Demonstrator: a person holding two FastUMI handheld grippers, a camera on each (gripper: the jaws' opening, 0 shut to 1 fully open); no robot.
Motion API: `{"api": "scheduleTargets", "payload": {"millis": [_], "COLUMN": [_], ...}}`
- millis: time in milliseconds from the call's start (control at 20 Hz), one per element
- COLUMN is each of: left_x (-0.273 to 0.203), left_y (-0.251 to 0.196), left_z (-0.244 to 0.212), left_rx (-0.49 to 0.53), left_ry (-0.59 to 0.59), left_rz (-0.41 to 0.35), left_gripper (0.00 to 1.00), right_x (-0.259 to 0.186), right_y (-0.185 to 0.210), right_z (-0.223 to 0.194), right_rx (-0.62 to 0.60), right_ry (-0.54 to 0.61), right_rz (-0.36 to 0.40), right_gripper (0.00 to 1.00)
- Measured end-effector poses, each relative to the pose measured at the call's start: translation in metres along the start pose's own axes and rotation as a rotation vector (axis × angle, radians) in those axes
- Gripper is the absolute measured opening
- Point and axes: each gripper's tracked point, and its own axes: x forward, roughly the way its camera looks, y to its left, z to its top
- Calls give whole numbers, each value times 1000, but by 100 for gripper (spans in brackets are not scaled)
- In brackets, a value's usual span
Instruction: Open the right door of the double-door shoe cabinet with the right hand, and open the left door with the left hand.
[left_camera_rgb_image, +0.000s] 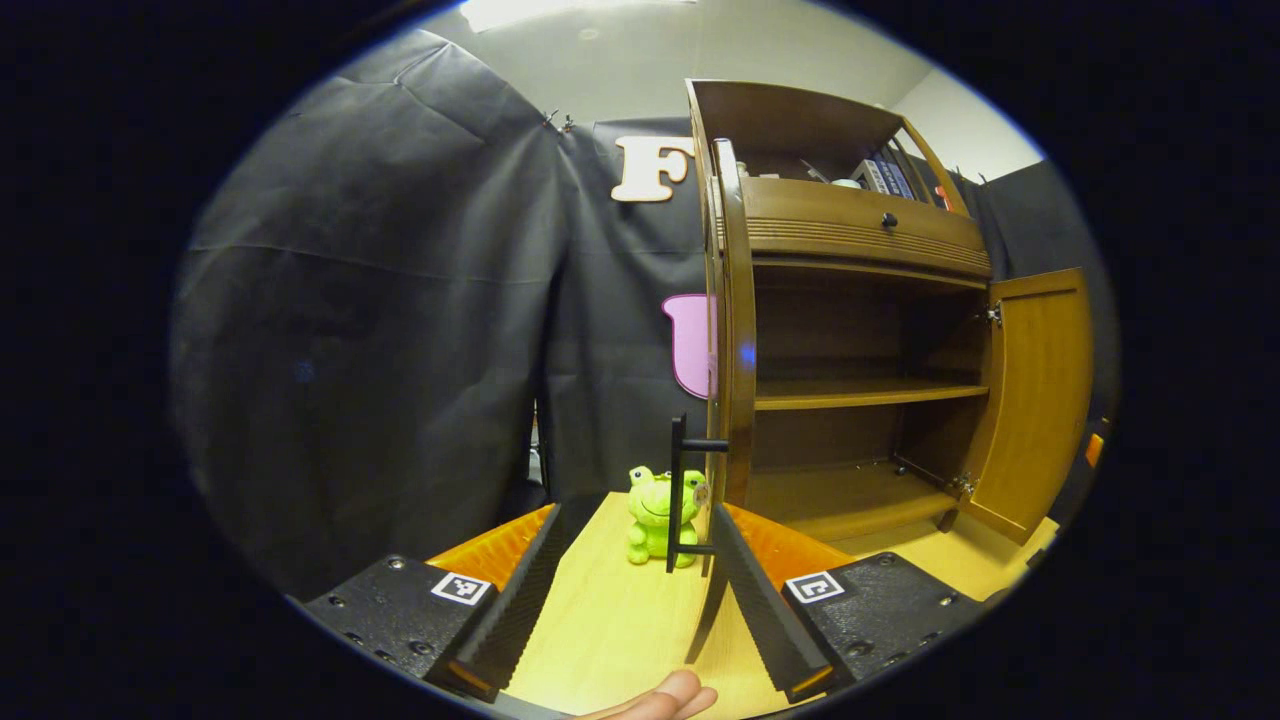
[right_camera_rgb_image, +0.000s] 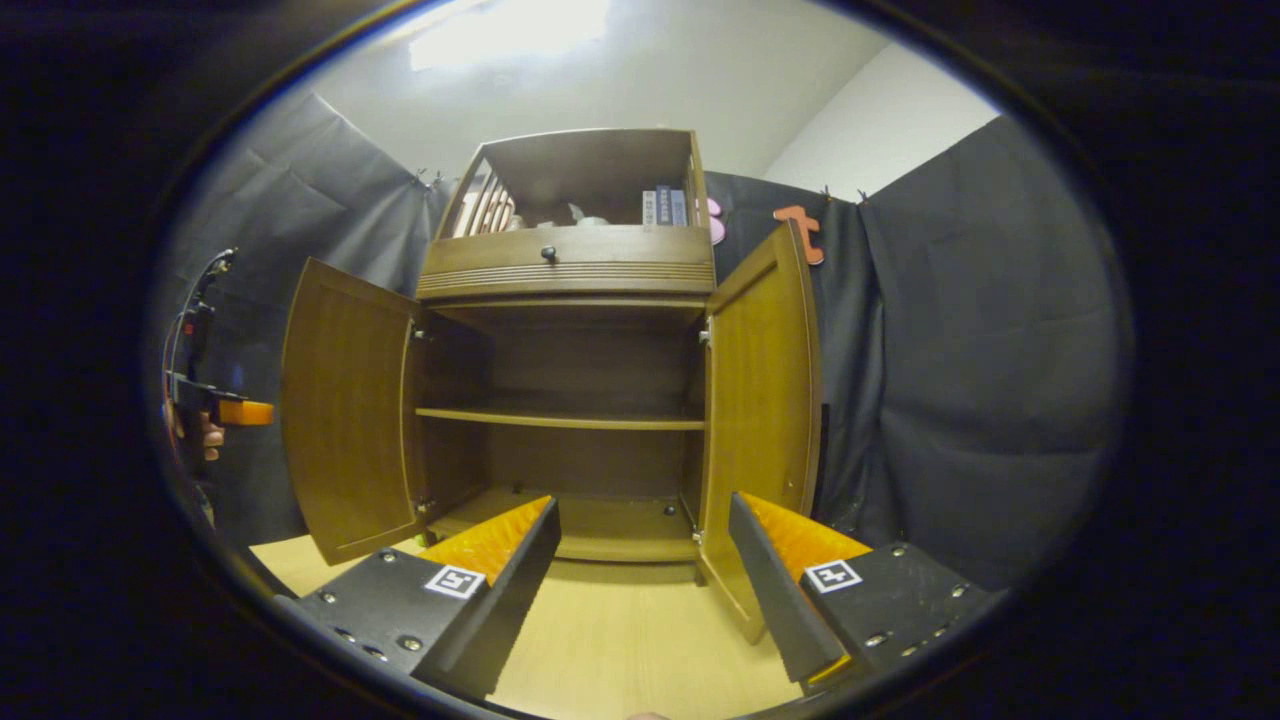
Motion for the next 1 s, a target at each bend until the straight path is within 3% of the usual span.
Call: {"api": "scheduleTargets", "payload": {"millis": [350,1000], "left_x": [-23,-31], "left_y": [-41,-197], "left_z": [11,25], "left_rx": [-10,-31], "left_ry": [-31,-92], "left_rz": [2,-182], "left_gripper": [90,92], "right_x": [7,8], "right_y": [-2,-8], "right_z": [16,32], "right_rx": [-16,22], "right_ry": [-3,0], "right_rz": [-14,-3], "right_gripper": [100,100]}}
